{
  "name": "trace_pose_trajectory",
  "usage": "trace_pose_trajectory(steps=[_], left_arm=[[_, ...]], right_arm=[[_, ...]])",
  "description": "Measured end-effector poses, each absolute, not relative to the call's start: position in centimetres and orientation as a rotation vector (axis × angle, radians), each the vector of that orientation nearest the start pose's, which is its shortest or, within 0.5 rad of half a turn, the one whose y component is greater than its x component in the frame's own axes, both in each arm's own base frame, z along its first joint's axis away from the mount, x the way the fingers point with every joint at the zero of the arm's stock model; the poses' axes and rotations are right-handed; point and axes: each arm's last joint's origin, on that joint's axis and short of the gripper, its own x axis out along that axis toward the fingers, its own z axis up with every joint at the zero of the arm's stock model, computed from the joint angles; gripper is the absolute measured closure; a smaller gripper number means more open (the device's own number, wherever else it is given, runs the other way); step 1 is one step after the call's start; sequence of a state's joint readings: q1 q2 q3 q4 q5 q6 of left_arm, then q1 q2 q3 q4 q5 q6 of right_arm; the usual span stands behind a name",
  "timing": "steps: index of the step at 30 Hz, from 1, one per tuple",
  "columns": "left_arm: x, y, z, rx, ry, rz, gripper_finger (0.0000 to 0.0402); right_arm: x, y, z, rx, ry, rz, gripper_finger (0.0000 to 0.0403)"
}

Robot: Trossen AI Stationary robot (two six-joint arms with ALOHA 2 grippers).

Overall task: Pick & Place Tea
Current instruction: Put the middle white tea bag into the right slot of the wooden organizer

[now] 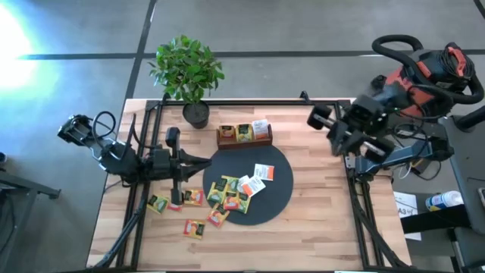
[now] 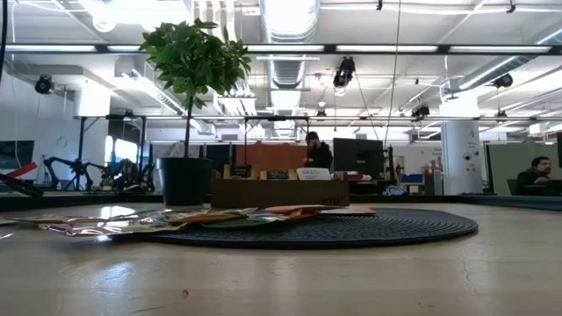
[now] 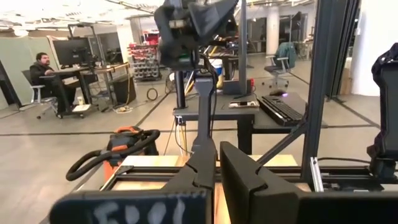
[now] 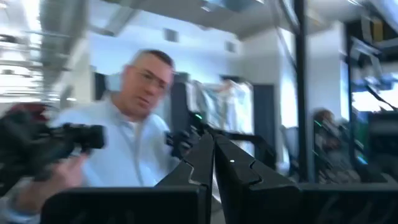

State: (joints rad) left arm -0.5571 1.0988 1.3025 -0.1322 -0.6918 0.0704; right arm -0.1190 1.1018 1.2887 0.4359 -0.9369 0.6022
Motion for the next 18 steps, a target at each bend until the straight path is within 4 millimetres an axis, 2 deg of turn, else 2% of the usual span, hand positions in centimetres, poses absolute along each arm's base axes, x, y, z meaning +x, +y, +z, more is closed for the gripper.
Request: trace_pose_trajectory(steps=[4,18], left_arm=[[19.5,-9.9,45.3,0.028,-0.053,0.138,0.0402],[19.5,-9.9,45.2,0.032,-0.04,0.117,0.0402]], right_arm=[[20.6,0.6,48.6,0.226,-0.244,0.849,0.0395],[21.3,0.8,48.3,0.229,-0.232,0.837,0.0395]])
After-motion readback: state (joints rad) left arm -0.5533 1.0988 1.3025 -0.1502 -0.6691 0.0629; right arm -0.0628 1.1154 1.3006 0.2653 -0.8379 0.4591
